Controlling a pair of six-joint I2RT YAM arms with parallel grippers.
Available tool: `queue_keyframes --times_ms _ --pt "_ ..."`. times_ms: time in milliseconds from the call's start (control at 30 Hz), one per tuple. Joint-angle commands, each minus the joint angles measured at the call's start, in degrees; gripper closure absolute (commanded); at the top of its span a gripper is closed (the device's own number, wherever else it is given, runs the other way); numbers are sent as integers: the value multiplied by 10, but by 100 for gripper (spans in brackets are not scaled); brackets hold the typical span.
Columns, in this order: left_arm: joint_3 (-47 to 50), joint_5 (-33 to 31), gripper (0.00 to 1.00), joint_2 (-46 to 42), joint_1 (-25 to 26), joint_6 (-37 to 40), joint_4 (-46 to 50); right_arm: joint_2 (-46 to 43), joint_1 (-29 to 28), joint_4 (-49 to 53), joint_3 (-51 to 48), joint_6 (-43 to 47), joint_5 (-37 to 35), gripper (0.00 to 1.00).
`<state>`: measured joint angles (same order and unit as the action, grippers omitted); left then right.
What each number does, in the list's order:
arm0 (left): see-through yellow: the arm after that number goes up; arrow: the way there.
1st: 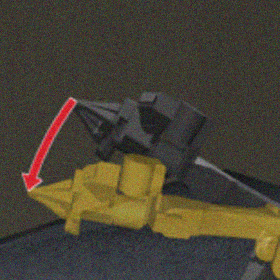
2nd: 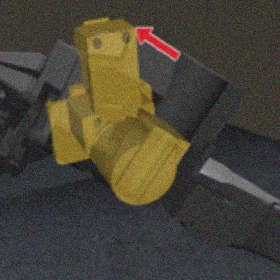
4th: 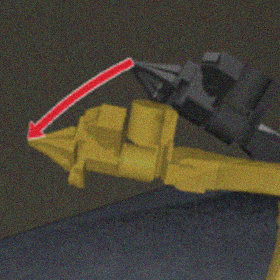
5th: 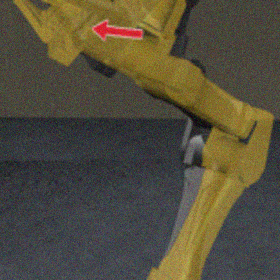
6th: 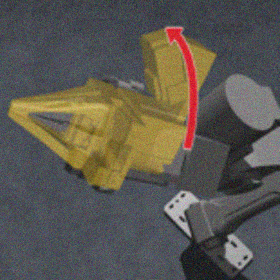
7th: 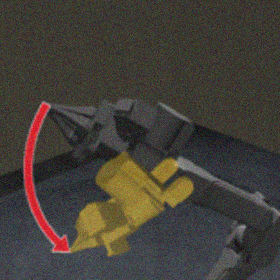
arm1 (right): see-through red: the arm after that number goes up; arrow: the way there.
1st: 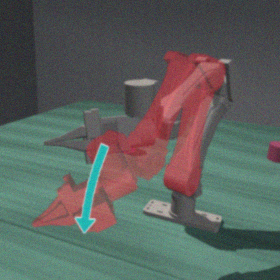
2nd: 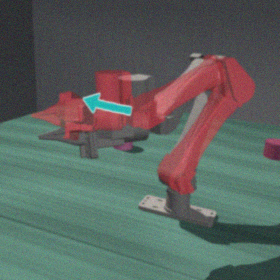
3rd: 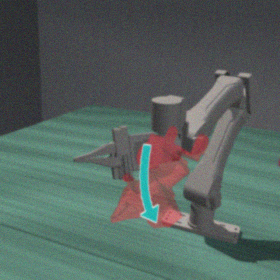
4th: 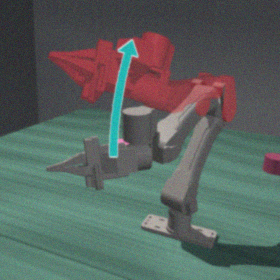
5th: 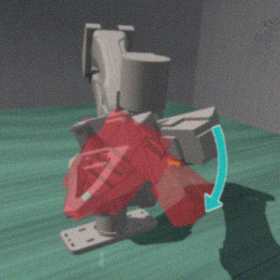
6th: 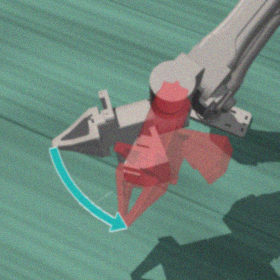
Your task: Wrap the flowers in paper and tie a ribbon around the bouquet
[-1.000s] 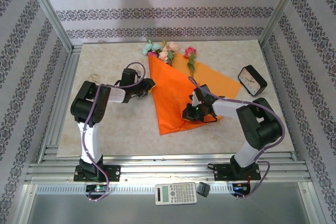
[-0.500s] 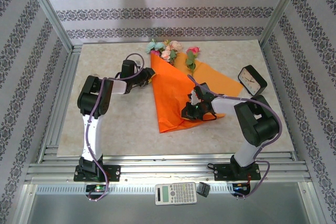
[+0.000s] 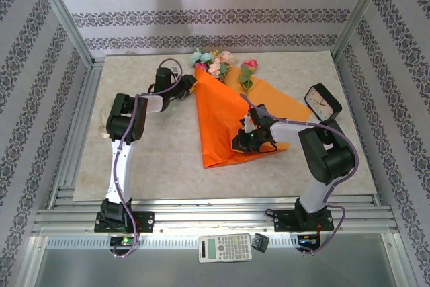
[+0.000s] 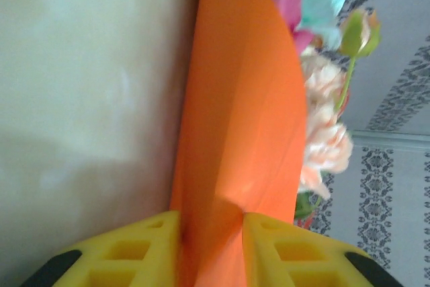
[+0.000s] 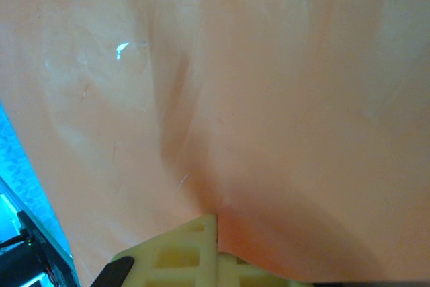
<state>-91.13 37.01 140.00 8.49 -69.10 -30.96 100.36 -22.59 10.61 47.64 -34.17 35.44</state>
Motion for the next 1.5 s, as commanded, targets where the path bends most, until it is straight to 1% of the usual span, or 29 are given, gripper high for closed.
queue_keyframes --times_ms 0,33,67,100,233,267,300,333,433,467,600,733,833,900,967,1033,1100,1200,1333,1433,1467 --pt "-32 -14 72 35 -6 -9 -3 33 9 55 -15 19 -49 100" --pt "-44 -13 81 43 -6 -11 -2 34 10 55 -16 19 -48 100" --pt "-53 -13 93 48 -6 -15 -3 33 10 55 -15 19 -48 100" --pt "-61 -14 100 55 -6 -21 -6 33 11 56 -15 19 -46 100" --pt "-79 -9 100 52 -7 -18 2 32 12 56 -15 18 -43 100" --pt "-75 -8 85 44 -8 -14 9 32 12 55 -14 17 -43 100" --pt "-64 -8 68 32 -9 -7 19 33 13 55 -14 18 -42 100" --pt "-47 -7 60 15 -9 -1 23 33 13 54 -14 18 -42 100" --pt "29 -1 51 -43 -9 9 28 34 14 48 -16 18 -39 100" --pt "58 3 49 -63 -9 10 24 34 14 47 -16 18 -39 100" --pt "182 39 48 -151 2 31 58 35 18 37 -22 18 -36 100" --pt "308 57 48 -240 27 73 103 36 18 30 -25 17 -31 100" --pt "384 58 48 -297 53 86 121 34 18 29 -28 18 -31 100" --pt "417 59 48 -319 71 88 122 32 18 27 -32 19 -30 100" --pt "447 57 48 -328 88 75 96 31 19 24 -34 19 -28 100" --pt "464 59 47 -324 106 54 61 29 19 22 -39 20 -29 100" --pt "465 57 48 -322 124 49 62 29 19 23 -40 23 -31 100" --pt "472 38 54 -333 141 63 94 27 19 21 -44 24 -33 100" --pt "492 22 70 -346 144 65 100 18 20 20 -46 21 -36 100" --pt "491 23 82 -347 144 75 113 -10 18 36 -40 16 -44 100" --pt "490 22 85 -348 144 80 119 -26 16 44 -38 12 -50 96"
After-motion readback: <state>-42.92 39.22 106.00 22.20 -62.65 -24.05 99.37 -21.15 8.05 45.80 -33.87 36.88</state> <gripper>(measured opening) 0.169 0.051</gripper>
